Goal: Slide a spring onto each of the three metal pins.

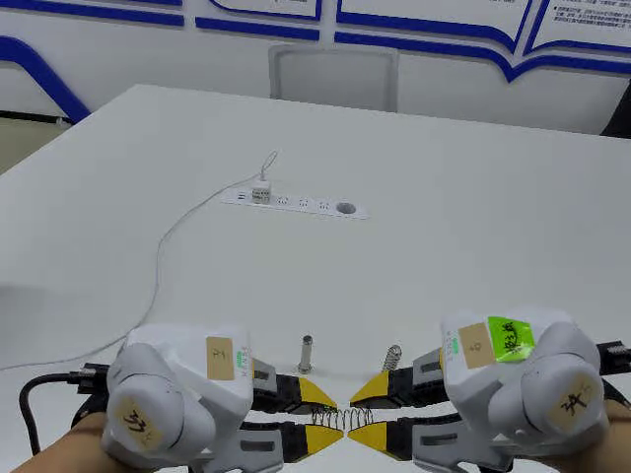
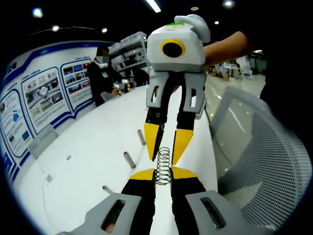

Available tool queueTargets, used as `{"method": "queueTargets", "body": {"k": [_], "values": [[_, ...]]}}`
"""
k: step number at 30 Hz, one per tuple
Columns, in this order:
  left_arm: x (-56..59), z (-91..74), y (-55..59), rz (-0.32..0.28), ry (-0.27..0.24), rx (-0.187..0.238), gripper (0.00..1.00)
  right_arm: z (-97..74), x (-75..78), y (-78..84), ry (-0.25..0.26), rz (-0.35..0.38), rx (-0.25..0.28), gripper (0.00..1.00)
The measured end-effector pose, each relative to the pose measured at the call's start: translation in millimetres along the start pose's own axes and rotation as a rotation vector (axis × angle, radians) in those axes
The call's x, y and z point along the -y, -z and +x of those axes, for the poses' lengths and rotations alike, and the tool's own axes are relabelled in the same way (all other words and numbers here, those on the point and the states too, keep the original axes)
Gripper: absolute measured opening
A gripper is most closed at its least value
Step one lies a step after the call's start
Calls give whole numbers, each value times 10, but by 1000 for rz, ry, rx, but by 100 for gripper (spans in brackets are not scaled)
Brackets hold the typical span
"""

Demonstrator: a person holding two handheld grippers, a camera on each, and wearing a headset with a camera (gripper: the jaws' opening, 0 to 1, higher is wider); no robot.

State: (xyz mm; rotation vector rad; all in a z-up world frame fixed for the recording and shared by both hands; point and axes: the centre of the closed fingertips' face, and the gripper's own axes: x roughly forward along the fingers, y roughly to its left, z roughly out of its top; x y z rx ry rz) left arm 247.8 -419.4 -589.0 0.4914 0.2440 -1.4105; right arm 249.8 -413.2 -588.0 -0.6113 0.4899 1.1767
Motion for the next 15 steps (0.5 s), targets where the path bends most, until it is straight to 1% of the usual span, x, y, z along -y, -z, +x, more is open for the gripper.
{"method": "queueTargets", "body": {"k": [3, 4, 5, 7, 8, 10, 15], "values": [[-5, -1, -9, 2, 1, 1, 10, 21, 37, 87, 16, 18, -26, 20], [-7, -3, -15, 2, 1, 4, 10, 22, 48, 106, 18, 24, -28, 20], [-12, -5, -20, 2, -1, 6, 10, 19, 53, 113, 17, 28, -22, 19], [-18, -11, -24, 5, -4, 8, 10, 12, 36, 84, 1, 66, 10, 14], [-13, -17, -25, 8, -1, 7, 10, 2, 52, 76, 7, 73, 18, 13], [-18, -21, -33, 8, -2, 11, 10, -8, 42, 69, -2, 66, 22, 12], [-30, -16, -22, 11, -7, 5, 10, -41, 39, 11, -13, 81, 46, 12]]}}
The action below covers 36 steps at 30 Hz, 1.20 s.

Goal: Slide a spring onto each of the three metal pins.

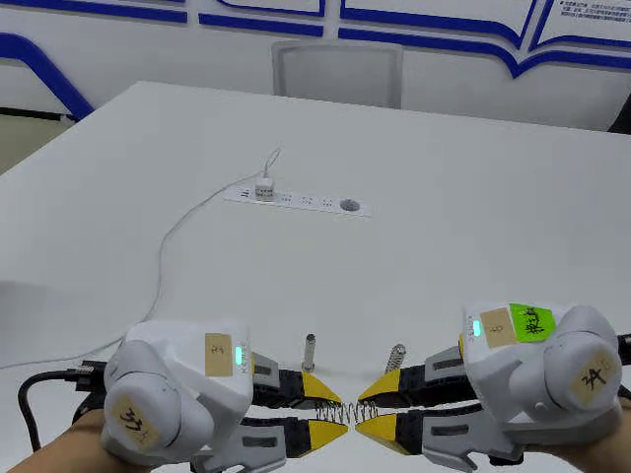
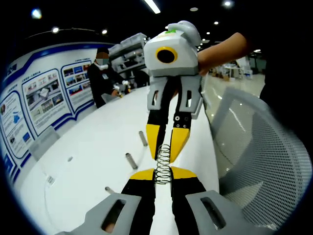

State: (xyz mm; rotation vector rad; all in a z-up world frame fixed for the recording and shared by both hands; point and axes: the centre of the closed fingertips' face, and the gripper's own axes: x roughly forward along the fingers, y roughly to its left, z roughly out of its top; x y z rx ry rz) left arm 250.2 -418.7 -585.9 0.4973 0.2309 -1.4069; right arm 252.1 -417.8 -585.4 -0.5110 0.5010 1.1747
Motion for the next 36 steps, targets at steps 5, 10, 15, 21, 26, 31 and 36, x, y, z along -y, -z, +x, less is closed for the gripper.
{"method": "queueTargets", "body": {"k": [5, 10, 15, 21, 26, 31, 36], "values": [[-12, 14, 51, 3, -4, -38, 10, -33, -47, -200, -30, 14, 81, 12], [-55, -16, 38, -26, -21, -13, 10, -21, -33, -285, -28, 5, 96, 12], [-82, -34, 23, -38, -34, -2, 10, -10, -18, -346, -25, 24, 121, 11], [-62, -22, 40, -41, -29, -6, 10, 11, -37, -384, -38, 49, 135, 11], [-42, -23, 38, -45, -22, -2, 10, 34, -73, -456, -42, 56, 146, 11], [-59, -30, 70, -41, -27, -9, 10, 69, -62, -458, -32, 42, 137, 11], [-96, -58, 64, -60, -37, 2, 11, 74, -35, -484, -16, 41, 143, 11]]}}
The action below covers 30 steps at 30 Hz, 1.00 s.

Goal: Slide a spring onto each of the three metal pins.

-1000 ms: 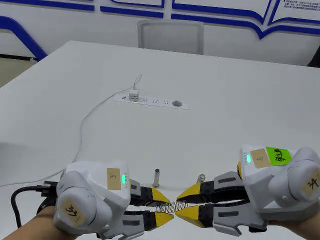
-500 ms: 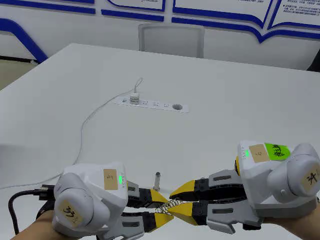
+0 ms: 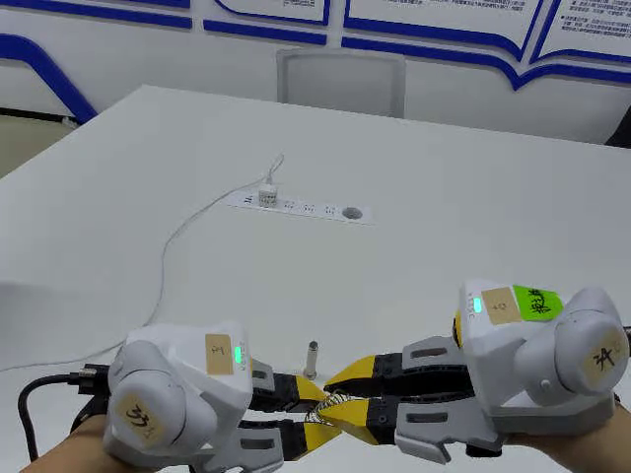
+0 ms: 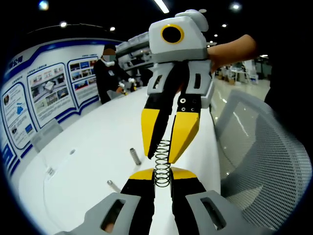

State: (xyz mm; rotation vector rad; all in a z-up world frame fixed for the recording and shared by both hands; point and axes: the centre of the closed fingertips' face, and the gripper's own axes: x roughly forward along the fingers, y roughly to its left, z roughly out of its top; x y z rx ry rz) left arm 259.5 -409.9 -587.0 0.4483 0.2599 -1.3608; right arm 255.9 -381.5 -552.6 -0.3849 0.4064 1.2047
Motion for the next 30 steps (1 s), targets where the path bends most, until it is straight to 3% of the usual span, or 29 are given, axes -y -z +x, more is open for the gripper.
{"method": "queueTargets", "body": {"k": [5, 12, 19, 26, 30], "values": [[-41, -12, 2, -60, -12, 14, 11, 9, 37, -15, 10, 7, -2, 11], [-97, -39, 3, -77, -52, 36, 13, 35, 89, 4, 21, -1, -14, 11], [-179, -79, 38, -106, -88, 40, 25, 3, 192, -6, 51, 14, -7, 11], [-223, -108, 150, -136, -109, 17, 31, -6, 275, -36, 73, 26, 9, 11], [-286, -147, 174, -176, -134, 31, 36, -12, 371, -48, 92, 31, 14, 11]]}}
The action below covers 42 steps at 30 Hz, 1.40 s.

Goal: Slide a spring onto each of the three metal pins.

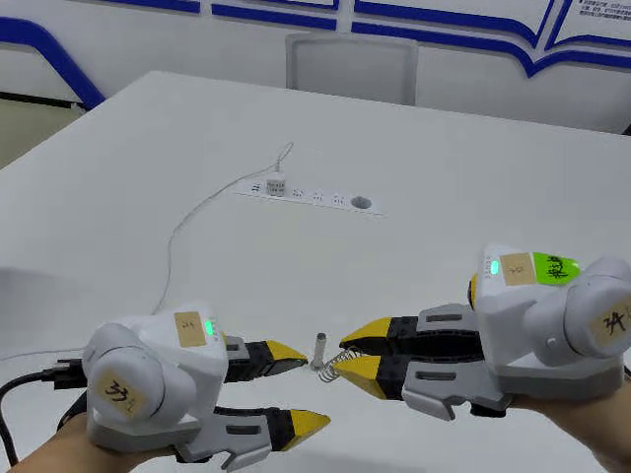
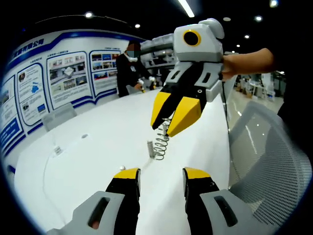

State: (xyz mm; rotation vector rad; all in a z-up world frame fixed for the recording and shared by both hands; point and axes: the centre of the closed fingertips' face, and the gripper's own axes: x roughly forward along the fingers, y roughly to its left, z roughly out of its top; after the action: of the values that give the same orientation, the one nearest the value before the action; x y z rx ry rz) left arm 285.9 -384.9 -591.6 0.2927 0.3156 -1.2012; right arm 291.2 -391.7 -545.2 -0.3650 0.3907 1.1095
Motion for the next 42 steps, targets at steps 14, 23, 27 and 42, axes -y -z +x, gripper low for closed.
{"method": "queueTargets", "body": {"k": [14, 23, 27, 42], "values": [[-293, -169, 207, -123, -100, 3, 56, 64, 335, -46, 48, 13, 0, 11], [-320, -176, 250, -169, -110, 1, 66, 151, 418, 45, 55, 26, -28, 11], [-353, -187, 285, -175, -123, -9, 70, 180, 489, 81, 68, 33, -39, 11], [-452, -257, 413, -217, -172, -29, 80, 353, 750, 289, 99, 61, -114, 11]]}}
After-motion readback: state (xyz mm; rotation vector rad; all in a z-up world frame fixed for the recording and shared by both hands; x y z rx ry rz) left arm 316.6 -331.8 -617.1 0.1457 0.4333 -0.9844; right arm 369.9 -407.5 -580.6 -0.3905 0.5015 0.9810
